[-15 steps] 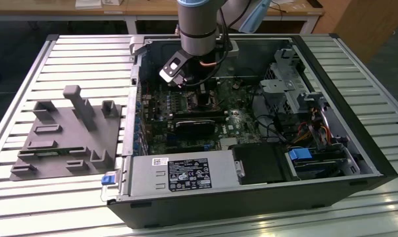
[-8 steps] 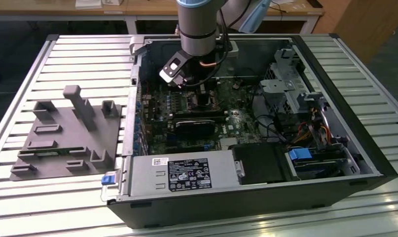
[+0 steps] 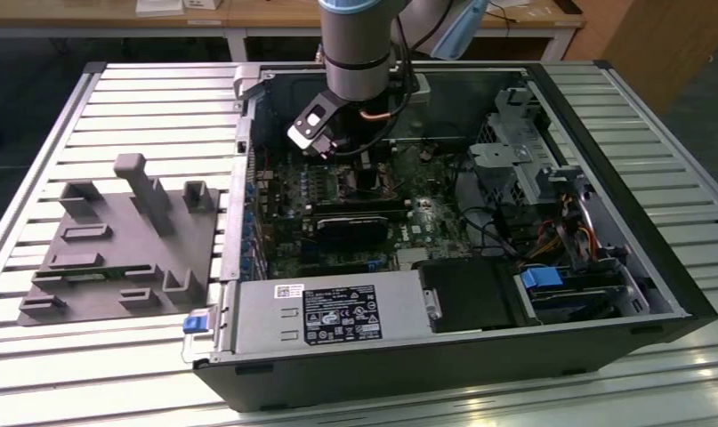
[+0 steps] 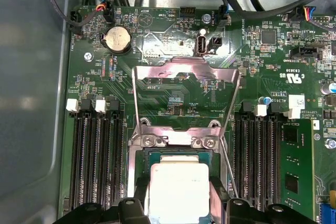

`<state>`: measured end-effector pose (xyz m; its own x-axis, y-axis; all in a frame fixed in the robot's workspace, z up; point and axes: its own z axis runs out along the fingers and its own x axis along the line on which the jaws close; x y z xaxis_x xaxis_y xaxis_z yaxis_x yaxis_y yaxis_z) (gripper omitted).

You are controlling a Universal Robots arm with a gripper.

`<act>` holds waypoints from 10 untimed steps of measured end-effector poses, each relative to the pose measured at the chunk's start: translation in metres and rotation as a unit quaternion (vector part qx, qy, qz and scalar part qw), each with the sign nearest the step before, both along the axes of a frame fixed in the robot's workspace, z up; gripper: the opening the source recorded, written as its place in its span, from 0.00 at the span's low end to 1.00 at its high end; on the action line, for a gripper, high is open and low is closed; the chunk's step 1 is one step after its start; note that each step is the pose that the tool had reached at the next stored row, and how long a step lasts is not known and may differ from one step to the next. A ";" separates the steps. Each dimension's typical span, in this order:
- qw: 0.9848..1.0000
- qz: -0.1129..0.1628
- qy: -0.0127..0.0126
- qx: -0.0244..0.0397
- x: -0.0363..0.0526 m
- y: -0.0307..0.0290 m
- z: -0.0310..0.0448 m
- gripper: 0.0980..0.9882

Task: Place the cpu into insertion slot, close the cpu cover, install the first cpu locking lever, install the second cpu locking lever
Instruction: 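Place the cpu into insertion slot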

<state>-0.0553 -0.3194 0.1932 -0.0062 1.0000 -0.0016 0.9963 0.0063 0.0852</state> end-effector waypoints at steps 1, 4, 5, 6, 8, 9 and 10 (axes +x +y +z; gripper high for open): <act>1.000 0.000 0.000 0.000 0.0000 0.0000 0.0000 0.49; 1.000 0.000 0.000 0.000 0.0000 0.0000 0.0000 0.58; 1.000 0.000 0.000 0.000 0.0000 0.0000 0.0000 0.58; 1.000 0.000 0.000 0.000 0.0000 0.0000 0.0000 0.58; 1.000 0.000 0.000 0.001 0.0000 0.0000 0.0000 0.58; 1.000 0.000 0.000 0.004 0.0000 0.0000 -0.0001 0.58; 1.000 0.000 0.000 0.006 0.0000 0.0000 0.0000 0.58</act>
<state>-0.0553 -0.3194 0.1932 -0.0059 0.9999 0.0097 0.9964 0.0051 0.0851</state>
